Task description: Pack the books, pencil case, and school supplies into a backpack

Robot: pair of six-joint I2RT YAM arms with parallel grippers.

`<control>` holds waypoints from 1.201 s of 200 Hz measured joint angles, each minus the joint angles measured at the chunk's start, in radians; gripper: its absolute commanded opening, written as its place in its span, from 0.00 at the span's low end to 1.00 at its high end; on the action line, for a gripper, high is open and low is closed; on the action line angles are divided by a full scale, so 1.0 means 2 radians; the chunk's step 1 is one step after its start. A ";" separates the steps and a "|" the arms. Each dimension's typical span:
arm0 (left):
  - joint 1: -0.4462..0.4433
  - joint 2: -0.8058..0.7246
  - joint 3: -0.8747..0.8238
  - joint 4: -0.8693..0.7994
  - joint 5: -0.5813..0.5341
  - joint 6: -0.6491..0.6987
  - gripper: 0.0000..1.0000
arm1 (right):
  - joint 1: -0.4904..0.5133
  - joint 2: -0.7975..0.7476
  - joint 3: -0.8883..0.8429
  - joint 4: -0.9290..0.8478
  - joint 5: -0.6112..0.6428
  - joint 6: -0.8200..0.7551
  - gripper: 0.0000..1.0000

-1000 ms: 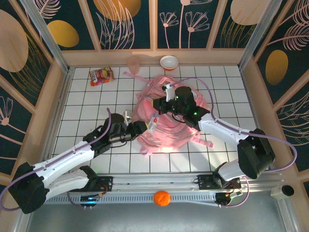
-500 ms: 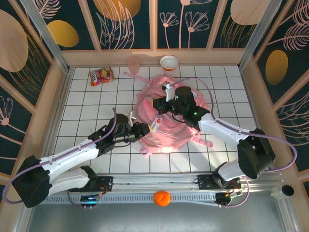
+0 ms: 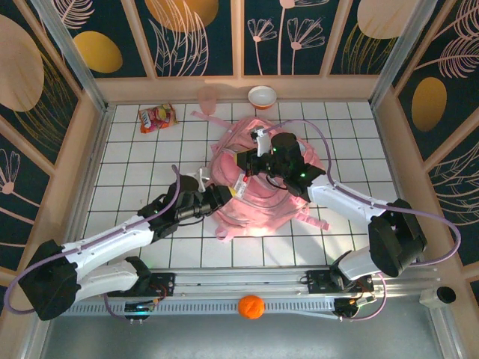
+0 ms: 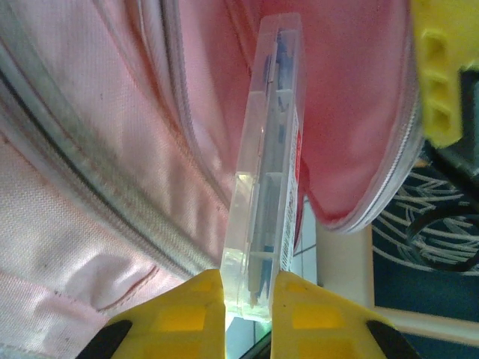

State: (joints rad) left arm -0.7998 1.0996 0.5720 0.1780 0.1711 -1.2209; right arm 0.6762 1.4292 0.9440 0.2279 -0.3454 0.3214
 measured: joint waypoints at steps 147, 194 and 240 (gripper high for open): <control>-0.016 0.042 0.004 0.072 -0.120 -0.109 0.20 | 0.019 -0.009 -0.003 0.019 0.018 0.035 0.00; -0.040 0.097 0.037 0.106 -0.123 -0.117 0.49 | 0.019 -0.009 -0.003 0.019 0.018 0.037 0.00; -0.045 0.100 0.043 0.103 -0.119 -0.114 0.56 | 0.019 -0.009 -0.003 0.019 0.019 0.035 0.00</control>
State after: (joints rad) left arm -0.8906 1.2999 0.6579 0.3836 -0.0662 -1.4483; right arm 0.7147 1.4109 0.9375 0.2657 -0.3065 0.3920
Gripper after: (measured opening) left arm 0.550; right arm 0.066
